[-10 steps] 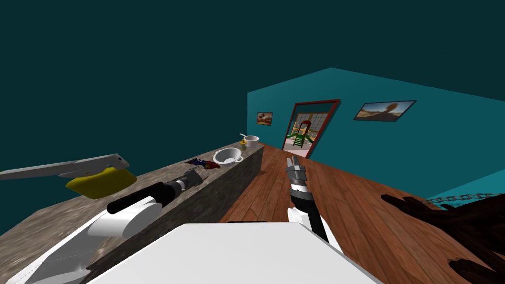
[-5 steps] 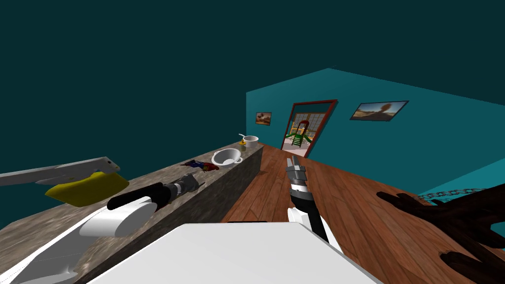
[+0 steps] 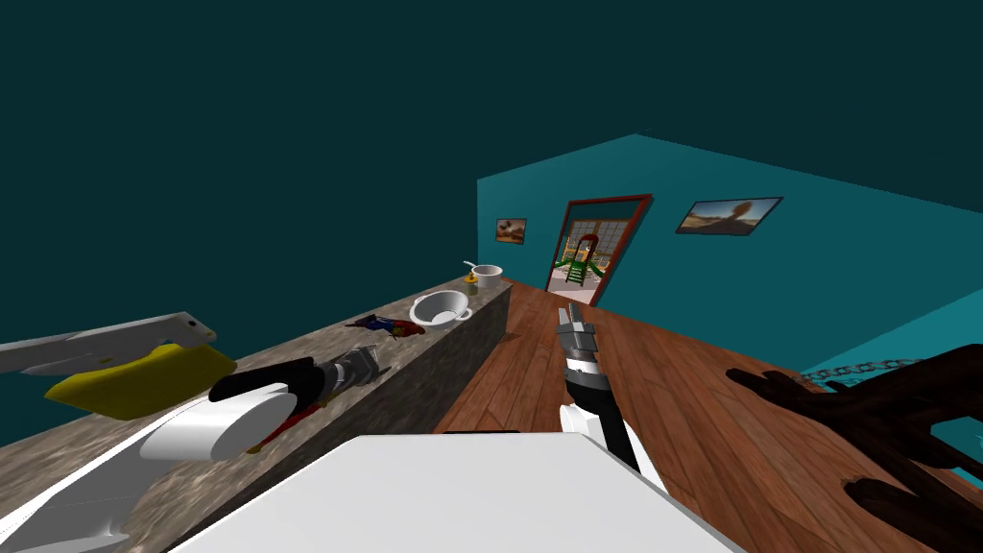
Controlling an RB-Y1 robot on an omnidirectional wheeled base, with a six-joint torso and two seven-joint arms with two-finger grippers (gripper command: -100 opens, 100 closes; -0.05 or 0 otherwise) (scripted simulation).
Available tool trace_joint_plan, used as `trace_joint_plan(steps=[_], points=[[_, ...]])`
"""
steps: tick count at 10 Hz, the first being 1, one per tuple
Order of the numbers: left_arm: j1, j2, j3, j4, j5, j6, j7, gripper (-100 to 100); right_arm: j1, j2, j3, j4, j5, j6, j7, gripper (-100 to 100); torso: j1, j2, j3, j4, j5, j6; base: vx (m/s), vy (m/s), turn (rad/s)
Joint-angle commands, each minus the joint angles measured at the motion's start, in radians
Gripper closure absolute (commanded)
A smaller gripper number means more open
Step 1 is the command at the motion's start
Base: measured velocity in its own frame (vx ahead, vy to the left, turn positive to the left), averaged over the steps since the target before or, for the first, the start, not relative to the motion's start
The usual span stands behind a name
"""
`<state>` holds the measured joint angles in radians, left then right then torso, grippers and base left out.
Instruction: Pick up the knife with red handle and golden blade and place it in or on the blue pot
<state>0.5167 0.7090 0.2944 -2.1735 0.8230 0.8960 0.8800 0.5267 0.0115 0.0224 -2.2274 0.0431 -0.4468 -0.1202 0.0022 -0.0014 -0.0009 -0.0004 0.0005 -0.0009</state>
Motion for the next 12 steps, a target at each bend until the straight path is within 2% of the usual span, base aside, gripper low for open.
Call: trace_joint_plan(steps=[1,2,3,4,5,6,7,8,9,10,11,12], points=[[0.0,0.011,0.001,0.008,0.007,0.05,0.015,-100,0.0,0.0,0.0,0.0,0.0,0.0,0.0,0,0.0,0.0,0.0,0.0,0.0,0.0,0.037,0.037,-0.03],[0.0,0.011,0.001,0.008,0.007,0.064,0.015,-100,0.0,0.0,0.0,0.0,0.0,0.0,0.0,0,0.0,0.0,0.0,0.0,0.0,0.0,0.021,0.018,-0.001],[0.007,0.038,0.01,0.029,0.034,0.102,0.035,-100,0.0,0.0,0.0,0.0,0.0,0.0,0.0,0,-0.001,0.001,0.0,0.0,0.0,0.0,0.022,0.027,-0.045],[0.007,0.038,0.01,0.029,0.034,0.13,0.035,-100,0.0,0.0,0.0,0.0,0.0,0.0,0.0,0,-0.001,0.001,0.0,0.0,0.0,0.0,0.027,0.029,-0.037],[0.015,0.065,0.019,0.049,0.06,0.16,0.054,-100,0.0,0.0,0.0,0.0,0.0,0.0,0.0,0,-0.001,0.001,0.0,0.0,0.0,0.0,0.042,0.037,-0.052],[0.015,0.065,0.019,0.049,0.06,0.19,0.054,-100,0.0,0.0,0.0,0.0,0.0,0.0,0.0,0,0.0,0.0,0.0,0.0,0.0,0.0,0.037,0.036,-0.03],[0.023,0.091,0.028,0.069,0.085,0.22,0.072,-100,0.0,0.0,0.0,0.0,0.0,0.0,0.0,0,0.0,0.0,0.0,0.0,0.0,0.0,0.035,0.04,-0.053],[0.023,0.091,0.028,0.069,0.085,0.249,0.072,-100,0.0,0.0,0.0,0.0,0.0,0.0,0.0,0,0.0,0.0,0.0,0.0,0.0,0.0,0.027,0.04,-0.025],[0.03,0.117,0.036,0.088,0.109,0.28,0.09,-100,0.0,0.0,0.0,0.0,0.0,0.0,0.0,0,0.0,0.0,0.0,0.0,0.0,0.0,0.032,0.049,-0.04],[0.03,0.117,0.036,0.088,0.109,0.309,0.09,-100,0.0,0.0,0.0,0.0,0.0,0.0,0.0,0,0.001,0.0,0.0,0.0,0.0,0.0,0.027,0.035,-0.03],[0.038,0.141,0.043,0.106,0.132,0.338,0.106,-100,0.0,0.0,0.0,0.0,0.0,0.0,0.0,0,0.0,0.0,0.0,0.0,0.0,0.0,0.028,0.031,-0.047],[0.038,0.141,0.043,0.106,0.132,0.367,0.106,-100,0.0,0.0,0.0,0.0,0.0,0.0,0.0,0,0.0,0.0,0.0,0.0,0.0,0.0,0.022,0.029,-0.023]])
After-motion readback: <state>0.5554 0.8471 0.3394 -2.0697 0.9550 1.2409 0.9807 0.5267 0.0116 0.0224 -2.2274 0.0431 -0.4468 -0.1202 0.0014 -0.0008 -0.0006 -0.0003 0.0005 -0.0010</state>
